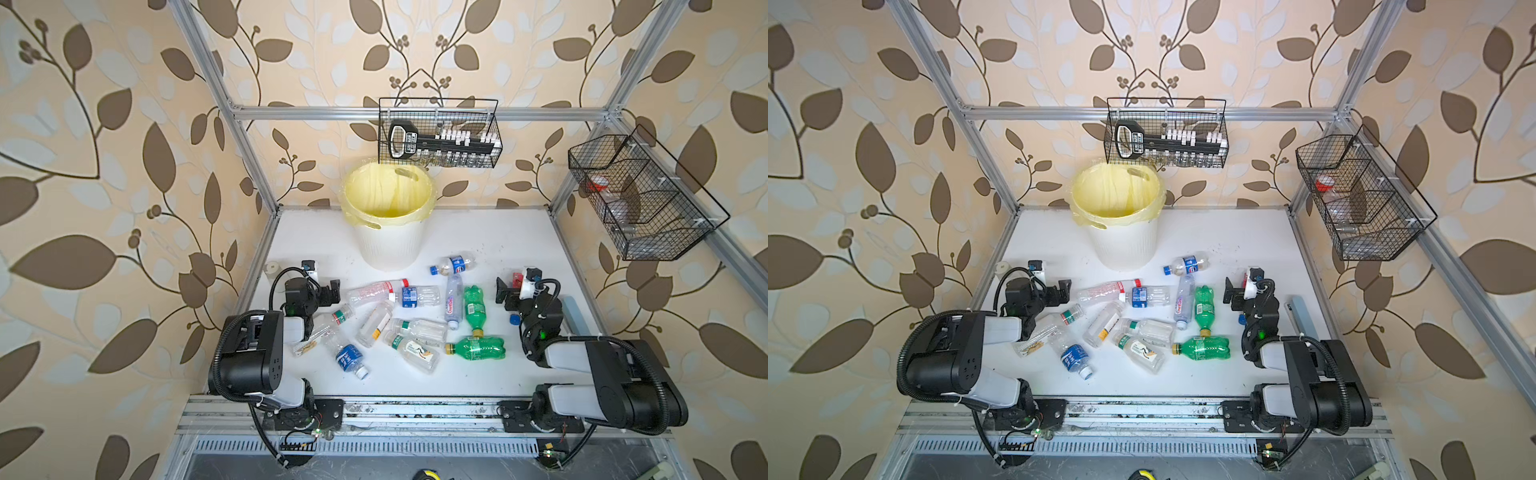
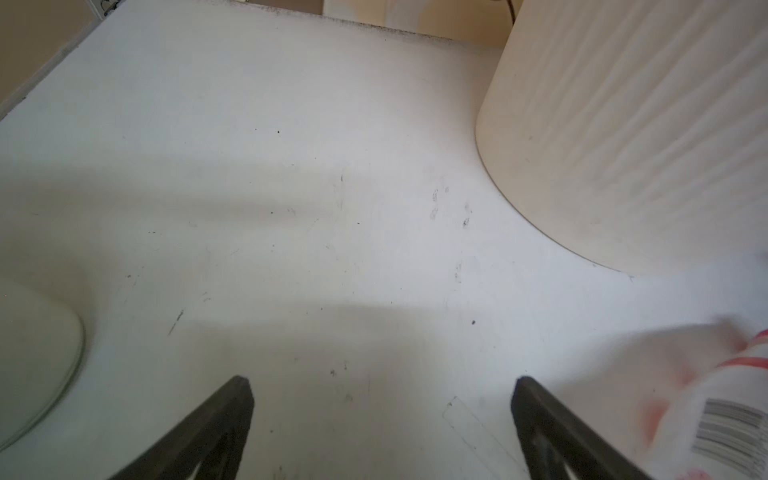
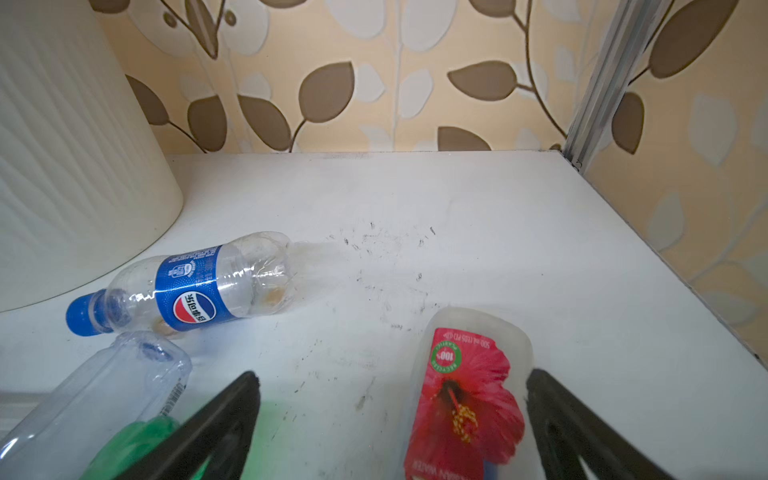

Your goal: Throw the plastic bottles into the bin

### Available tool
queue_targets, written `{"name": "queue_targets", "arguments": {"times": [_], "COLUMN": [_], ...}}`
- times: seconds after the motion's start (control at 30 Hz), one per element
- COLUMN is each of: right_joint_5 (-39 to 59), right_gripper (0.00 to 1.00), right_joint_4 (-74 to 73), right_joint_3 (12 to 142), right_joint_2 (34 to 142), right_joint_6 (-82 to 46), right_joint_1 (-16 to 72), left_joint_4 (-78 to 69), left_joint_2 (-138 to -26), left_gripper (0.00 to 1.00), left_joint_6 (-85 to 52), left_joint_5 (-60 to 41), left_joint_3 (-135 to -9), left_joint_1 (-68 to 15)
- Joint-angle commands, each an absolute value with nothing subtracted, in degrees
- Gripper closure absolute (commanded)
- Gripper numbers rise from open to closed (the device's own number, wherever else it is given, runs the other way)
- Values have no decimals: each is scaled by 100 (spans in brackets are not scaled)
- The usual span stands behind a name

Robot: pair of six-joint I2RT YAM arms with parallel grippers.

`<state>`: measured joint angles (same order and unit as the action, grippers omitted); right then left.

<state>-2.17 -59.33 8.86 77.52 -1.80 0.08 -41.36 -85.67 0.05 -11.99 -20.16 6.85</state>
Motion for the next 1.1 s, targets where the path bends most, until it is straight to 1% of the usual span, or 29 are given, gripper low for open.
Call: {"name": "queue_targets", "arguments": {"times": [0.0,1.07], "right_joint_5": [-82,-88], "right_gripper": [0,0], "right_joint_4": [-6047,-6033], "right_joint_3": [982,1010], "right_joint_2": [7777,7796], "right_joint_6": [-20,-125], "right_joint_1": [0,-53], "left_joint_4": [-4321,-4307], "left_joint_2": [-8543,-8568], "left_gripper": [1,1], "left_joint_6": [36,1], "left_joint_5": [-1332,-1250], "left_joint_3": [-2145,-2167], "left_joint_1": [720,710]}}
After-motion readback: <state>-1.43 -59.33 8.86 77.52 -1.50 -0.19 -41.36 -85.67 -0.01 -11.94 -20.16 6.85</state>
